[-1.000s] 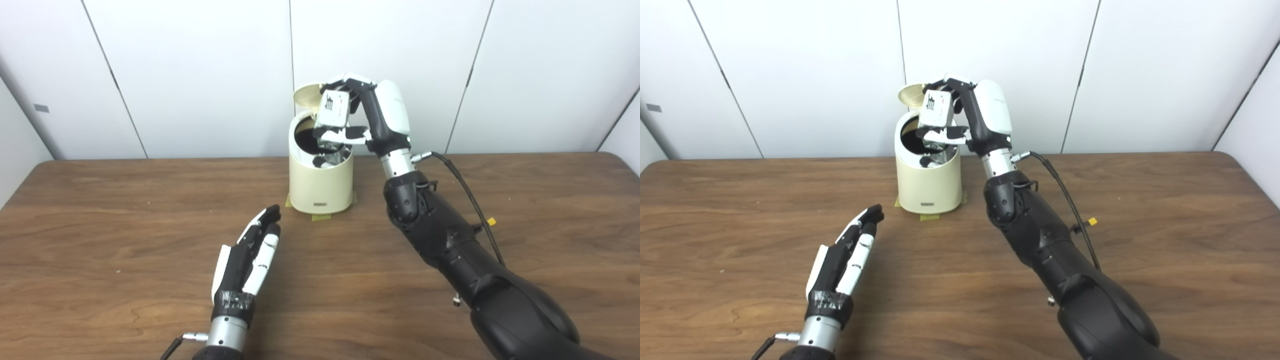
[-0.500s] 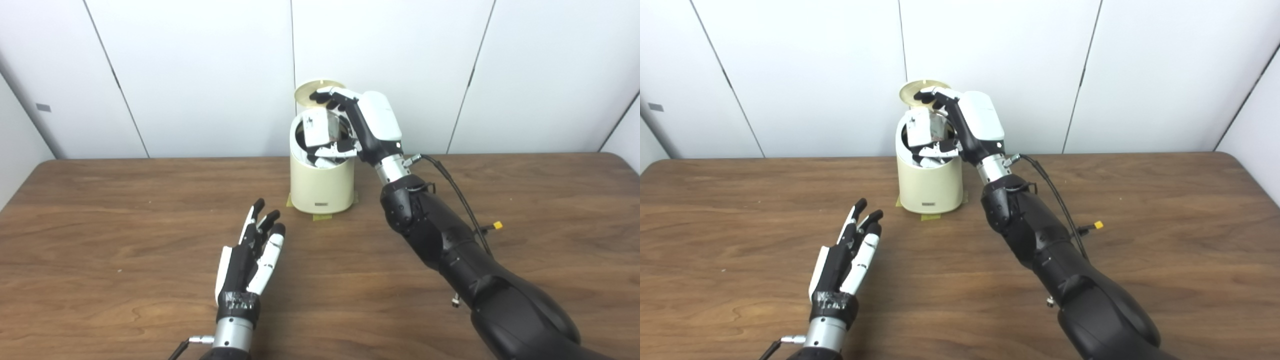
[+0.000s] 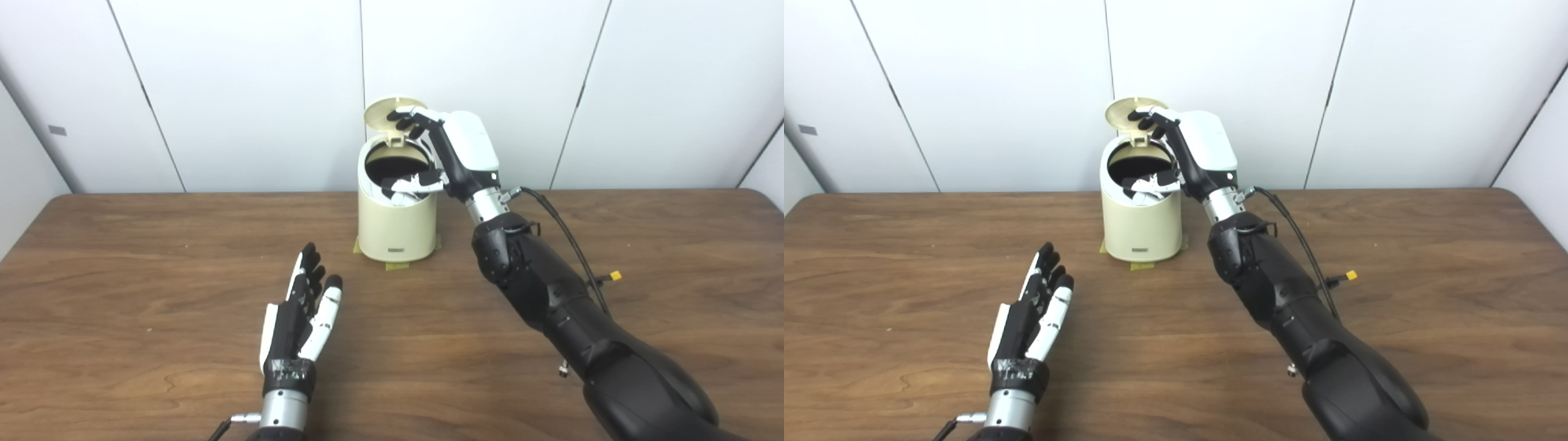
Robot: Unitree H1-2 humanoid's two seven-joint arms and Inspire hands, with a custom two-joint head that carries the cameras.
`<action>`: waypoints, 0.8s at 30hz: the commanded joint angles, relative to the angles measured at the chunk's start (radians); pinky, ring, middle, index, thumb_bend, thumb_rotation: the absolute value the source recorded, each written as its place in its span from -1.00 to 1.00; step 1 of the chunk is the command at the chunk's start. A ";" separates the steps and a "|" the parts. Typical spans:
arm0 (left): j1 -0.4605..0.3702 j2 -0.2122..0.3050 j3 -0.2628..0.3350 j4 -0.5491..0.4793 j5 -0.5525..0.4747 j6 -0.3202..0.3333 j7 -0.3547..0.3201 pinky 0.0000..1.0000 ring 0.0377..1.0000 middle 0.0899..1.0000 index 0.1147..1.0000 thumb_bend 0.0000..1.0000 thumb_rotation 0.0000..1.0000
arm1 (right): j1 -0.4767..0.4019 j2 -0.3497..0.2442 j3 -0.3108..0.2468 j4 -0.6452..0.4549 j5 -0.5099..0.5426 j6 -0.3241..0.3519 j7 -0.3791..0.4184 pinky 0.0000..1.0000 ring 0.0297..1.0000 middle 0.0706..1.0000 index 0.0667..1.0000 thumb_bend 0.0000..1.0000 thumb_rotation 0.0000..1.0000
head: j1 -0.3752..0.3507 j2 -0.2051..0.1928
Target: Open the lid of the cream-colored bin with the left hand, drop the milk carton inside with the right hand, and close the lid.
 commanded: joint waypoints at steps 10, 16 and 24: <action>-0.028 0.000 0.011 -0.020 0.003 -0.015 0.006 1.00 0.92 0.87 1.00 -0.32 0.13 | 0.141 0.014 -0.153 -0.360 0.236 0.046 0.123 -0.31 -0.20 -0.11 -0.07 0.04 -1.00 | -0.001 -0.002; -0.039 0.017 0.031 -0.005 -0.003 -0.034 0.001 1.00 0.92 0.88 1.00 -0.33 0.16 | 0.301 0.065 -0.243 -0.694 0.370 0.286 0.278 -0.37 -0.25 -0.11 -0.04 0.04 -1.00 | -0.016 -0.007; -0.082 0.049 0.060 -0.026 -0.032 0.020 -0.010 0.97 0.92 0.90 1.00 -0.37 0.10 | 0.478 0.067 -0.317 -0.880 0.451 0.372 0.363 -0.28 -0.20 -0.11 -0.07 0.04 -1.00 | -0.018 -0.016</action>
